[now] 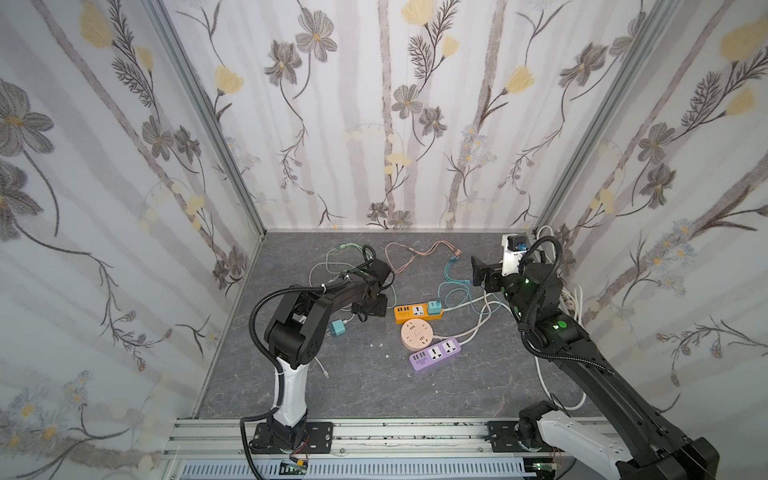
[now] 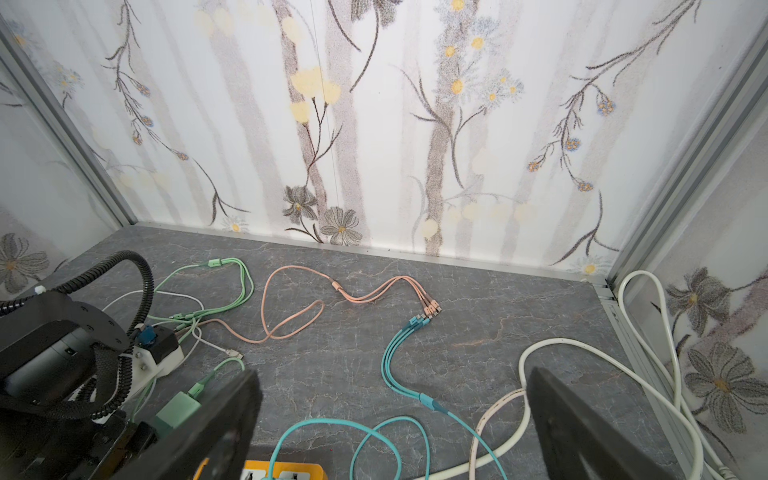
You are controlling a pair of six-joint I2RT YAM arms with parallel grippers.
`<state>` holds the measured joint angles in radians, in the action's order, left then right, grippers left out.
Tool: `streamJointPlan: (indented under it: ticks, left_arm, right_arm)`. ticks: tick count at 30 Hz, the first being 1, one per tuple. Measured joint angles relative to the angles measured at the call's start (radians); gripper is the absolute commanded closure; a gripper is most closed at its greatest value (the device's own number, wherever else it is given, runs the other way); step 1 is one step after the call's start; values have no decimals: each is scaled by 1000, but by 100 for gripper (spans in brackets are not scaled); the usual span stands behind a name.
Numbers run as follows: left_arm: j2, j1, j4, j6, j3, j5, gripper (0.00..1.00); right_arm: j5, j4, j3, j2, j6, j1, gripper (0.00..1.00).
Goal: Insert the plug
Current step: 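Lower the left gripper onto the light green charger and close on it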
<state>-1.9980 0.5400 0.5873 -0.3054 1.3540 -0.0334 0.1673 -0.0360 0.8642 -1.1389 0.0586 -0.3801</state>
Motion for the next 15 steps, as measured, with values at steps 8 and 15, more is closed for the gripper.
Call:
streamJointPlan:
  ticks: [8, 15]
  left_arm:
    - [-40, 2, -27, 23, 58, 10, 21]
    - [-43, 2, -60, 32, 62, 35, 11]
  right_arm:
    - [5, 4, -2, 1, -7, 0, 1]
    - [15, 9, -6, 2, -7, 0, 1]
